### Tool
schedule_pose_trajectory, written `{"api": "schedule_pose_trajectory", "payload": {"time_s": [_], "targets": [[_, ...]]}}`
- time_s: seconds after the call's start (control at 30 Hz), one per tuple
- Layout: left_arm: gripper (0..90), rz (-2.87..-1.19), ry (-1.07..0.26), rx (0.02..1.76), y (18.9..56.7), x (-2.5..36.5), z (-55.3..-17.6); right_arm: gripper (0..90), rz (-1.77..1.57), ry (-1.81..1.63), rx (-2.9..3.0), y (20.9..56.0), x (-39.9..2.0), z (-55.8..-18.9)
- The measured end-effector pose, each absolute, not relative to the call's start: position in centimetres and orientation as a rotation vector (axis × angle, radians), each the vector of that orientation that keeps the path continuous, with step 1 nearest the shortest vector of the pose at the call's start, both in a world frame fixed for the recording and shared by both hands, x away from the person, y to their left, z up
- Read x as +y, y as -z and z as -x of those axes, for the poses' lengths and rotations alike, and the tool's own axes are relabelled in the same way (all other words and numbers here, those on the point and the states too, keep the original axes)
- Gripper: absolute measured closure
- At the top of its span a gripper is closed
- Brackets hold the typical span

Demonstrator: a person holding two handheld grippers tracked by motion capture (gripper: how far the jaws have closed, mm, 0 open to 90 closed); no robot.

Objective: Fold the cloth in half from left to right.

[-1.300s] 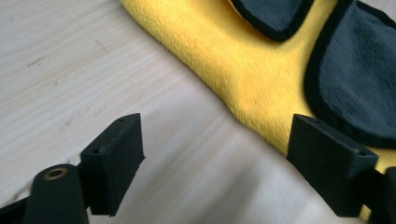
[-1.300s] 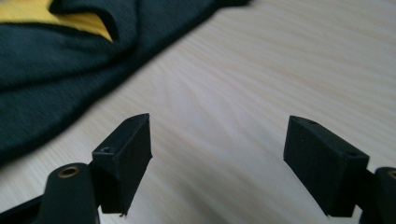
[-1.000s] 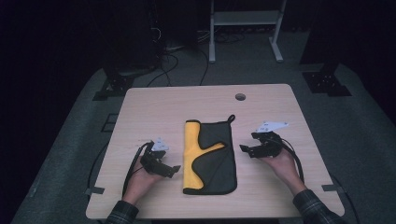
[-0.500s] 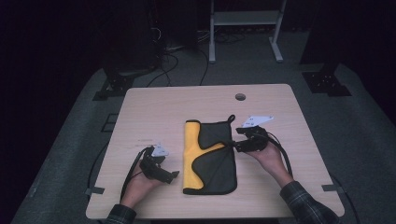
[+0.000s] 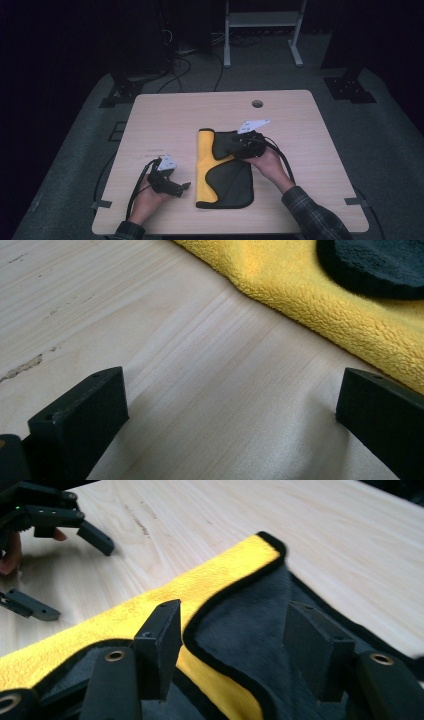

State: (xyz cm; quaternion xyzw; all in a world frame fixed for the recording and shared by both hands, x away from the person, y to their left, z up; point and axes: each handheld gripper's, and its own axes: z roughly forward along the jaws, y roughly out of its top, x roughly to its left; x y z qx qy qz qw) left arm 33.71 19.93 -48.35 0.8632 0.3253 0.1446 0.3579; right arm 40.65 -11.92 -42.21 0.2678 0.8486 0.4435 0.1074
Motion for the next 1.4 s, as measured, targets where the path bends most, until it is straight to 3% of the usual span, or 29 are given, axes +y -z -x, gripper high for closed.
{"api": "schedule_pose_trajectory", "payload": {"time_s": [0.7, 0.73, 0.77, 0.8, 0.93, 1.4], "targets": [[0.0, -2.229, -0.378, 0.847, 48.3, 19.9, -33.7, 58.4, -0.641, -1.047, 2.638, 46.8, -6.8, -41.0], [0.0, -2.229, -0.378, 0.847, 48.3, 19.9, -33.7, 65.3, -0.608, -1.024, 2.623, 46.7, -6.7, -40.9], [0.0, -2.229, -0.378, 0.847, 48.3, 19.9, -33.7, 65.3, -0.608, -1.024, 2.623, 46.7, -6.7, -40.9], [0.0, -2.229, -0.378, 0.847, 48.3, 19.9, -33.7, 74.4, -0.589, -1.015, 2.61, 46.6, -6.7, -40.7], [0.0, -2.227, -0.378, 0.85, 48.3, 19.9, -33.7, 83.7, -0.603, -1.07, 2.588, 46.0, -7.0, -40.6], [0.0, -2.226, -0.377, 0.853, 48.3, 19.9, -33.7, 85.1, -0.766, -1.197, 2.476, 42.8, -10.7, -43.5]]}}
